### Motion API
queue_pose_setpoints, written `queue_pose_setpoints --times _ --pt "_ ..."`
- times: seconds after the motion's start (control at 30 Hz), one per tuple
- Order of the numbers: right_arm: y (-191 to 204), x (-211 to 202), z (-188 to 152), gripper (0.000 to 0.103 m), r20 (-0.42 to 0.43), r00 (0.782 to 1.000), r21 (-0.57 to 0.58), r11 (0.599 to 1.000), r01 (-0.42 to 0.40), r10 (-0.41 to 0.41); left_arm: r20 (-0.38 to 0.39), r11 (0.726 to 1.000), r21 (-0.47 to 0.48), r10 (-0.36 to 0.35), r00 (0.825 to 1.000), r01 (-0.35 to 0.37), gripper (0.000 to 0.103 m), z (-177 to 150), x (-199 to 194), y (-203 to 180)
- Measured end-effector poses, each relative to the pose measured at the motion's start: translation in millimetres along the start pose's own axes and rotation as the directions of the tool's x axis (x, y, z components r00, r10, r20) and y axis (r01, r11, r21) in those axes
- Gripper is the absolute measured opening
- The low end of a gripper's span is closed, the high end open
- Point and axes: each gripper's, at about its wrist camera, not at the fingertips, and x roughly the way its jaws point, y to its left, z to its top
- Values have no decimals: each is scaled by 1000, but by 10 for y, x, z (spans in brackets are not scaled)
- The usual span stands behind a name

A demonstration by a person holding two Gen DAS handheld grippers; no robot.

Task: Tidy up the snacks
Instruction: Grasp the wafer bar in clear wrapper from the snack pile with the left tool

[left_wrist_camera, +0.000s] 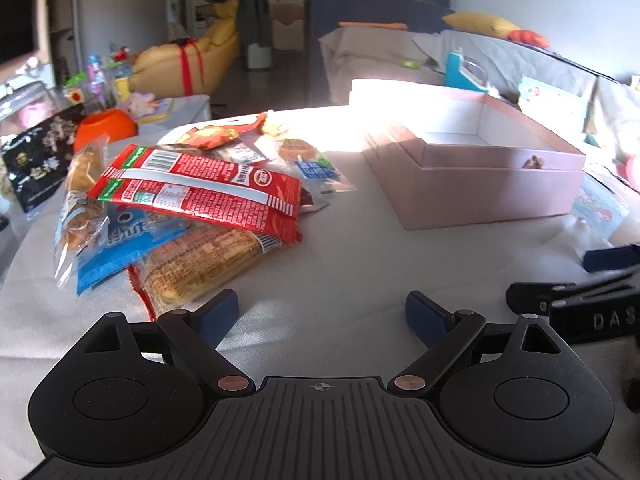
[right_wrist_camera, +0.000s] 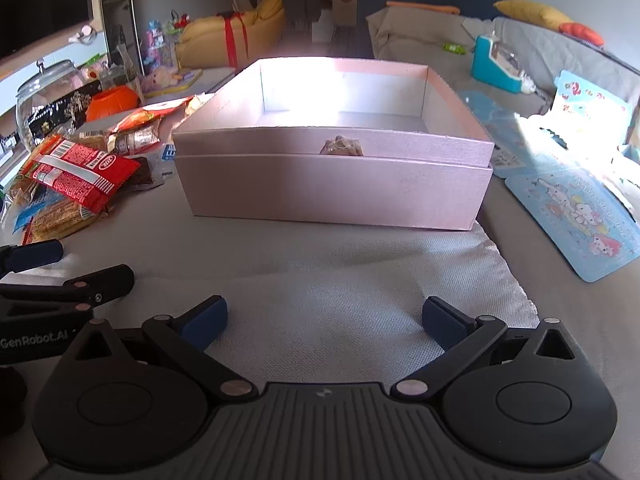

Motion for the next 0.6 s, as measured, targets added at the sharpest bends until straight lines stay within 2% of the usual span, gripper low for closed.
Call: queue_pose_setpoints --times 0.1,0.17,0.27,0.33,0.47,0.6 --pt "-12 30 77 103 -63 998 -23 1000 -19 18 -3 996 -49 -80 997 80 83 67 -114 187" --pt "4 72 154 103 -99 995 -54 998 -36 31 32 993 -78 -83 996 85 82 133 -231 340" --pt "82 106 289 103 -126 987 -87 990 -111 99 99 993 -112 -25 995 36 82 255 -391 593" --pt "201 62 361 103 -80 985 -108 981 -160 152 123 990 -143 20 992 -2 81 342 -430 781" --pt "433 61 577 103 5 981 -153 970 -190 193 121 973 -220 101 987 -73 80 460 -434 1141" --pt "564 192 809 103 7 971 -133 963 -235 238 117 963 -253 130 985 -97 80 507 -388 1371"
